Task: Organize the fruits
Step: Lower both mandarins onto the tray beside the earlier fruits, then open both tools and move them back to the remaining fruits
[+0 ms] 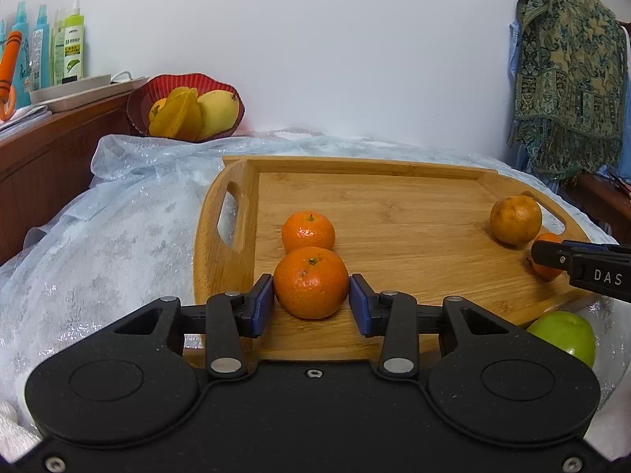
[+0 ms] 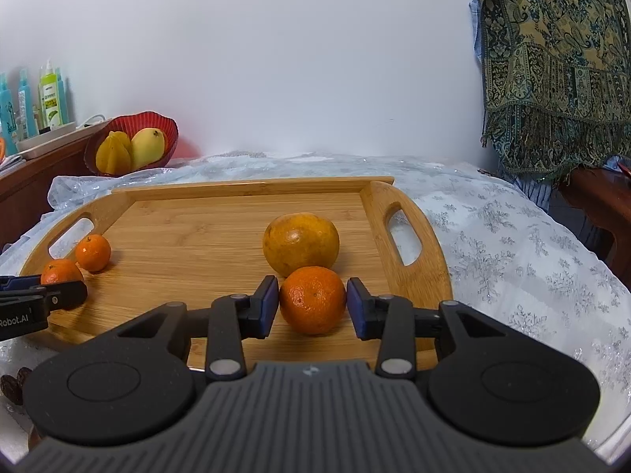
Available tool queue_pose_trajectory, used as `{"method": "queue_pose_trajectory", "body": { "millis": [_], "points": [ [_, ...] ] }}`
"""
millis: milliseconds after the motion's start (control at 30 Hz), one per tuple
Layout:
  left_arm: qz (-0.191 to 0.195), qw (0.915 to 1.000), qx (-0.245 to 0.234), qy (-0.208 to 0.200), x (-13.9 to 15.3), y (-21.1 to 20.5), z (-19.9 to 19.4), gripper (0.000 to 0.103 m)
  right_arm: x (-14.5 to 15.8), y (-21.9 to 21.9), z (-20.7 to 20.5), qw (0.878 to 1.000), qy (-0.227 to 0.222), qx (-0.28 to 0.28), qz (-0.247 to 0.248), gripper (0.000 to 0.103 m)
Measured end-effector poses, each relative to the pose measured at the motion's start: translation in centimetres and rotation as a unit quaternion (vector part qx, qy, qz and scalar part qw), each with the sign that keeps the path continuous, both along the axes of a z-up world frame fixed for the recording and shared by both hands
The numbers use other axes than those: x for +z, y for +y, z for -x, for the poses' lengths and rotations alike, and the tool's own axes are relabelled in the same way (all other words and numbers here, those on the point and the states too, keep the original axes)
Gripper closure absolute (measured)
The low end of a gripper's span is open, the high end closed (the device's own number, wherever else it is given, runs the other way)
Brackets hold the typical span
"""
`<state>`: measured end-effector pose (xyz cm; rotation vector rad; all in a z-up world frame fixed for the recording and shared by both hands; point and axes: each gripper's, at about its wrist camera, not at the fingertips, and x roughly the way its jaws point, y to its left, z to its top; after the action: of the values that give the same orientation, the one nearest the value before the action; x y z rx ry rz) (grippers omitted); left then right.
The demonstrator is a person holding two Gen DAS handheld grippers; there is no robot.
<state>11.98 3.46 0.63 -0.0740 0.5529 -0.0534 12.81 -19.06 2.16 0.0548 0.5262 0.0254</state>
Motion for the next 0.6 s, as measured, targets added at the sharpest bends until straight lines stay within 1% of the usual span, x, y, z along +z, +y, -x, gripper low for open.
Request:
{"method": "queue_pose_trajectory", "body": {
  "millis": [200,267,367,433,500,600],
  "points": [
    [0.0,1.0,0.001,-0.001,0.02,0.05,0.05,0.063,-0.02,-0.14,0.08,1.0,-0.001,-0.001,-0.005,0.058],
    [0.0,1.0,0.0,-0.001,0.03,0.02,0.13,0.062,-0.03,-0.23,0.15,1.0,0.0,0.0,-0.008,0.052],
    [0.0,1.0,-0.002,-0.003,0.1,-0.01,0.33,0.059,-0.11,-0.29,0.19,1.0,0.002,0.002,-0.012,0.05],
    [-0.001,1.0,-0.004,-0.006,0.16,-0.04,0.49,0.055,-0.17,-0.25,0.28,1.0,0.002,0.003,-0.012,0.049],
    [-0.001,1.0,-0.004,-0.008,0.26,-0.07,0.69,0.051,-0.17,-0.27,0.43,1.0,0.001,0.003,-0.014,0.043],
    [0.001,0.9999,-0.004,-0.012,0.43,-0.03,0.96,0.044,-0.18,-0.38,0.66,1.0,0.0,0.0,-0.019,0.042]
  ]
}}
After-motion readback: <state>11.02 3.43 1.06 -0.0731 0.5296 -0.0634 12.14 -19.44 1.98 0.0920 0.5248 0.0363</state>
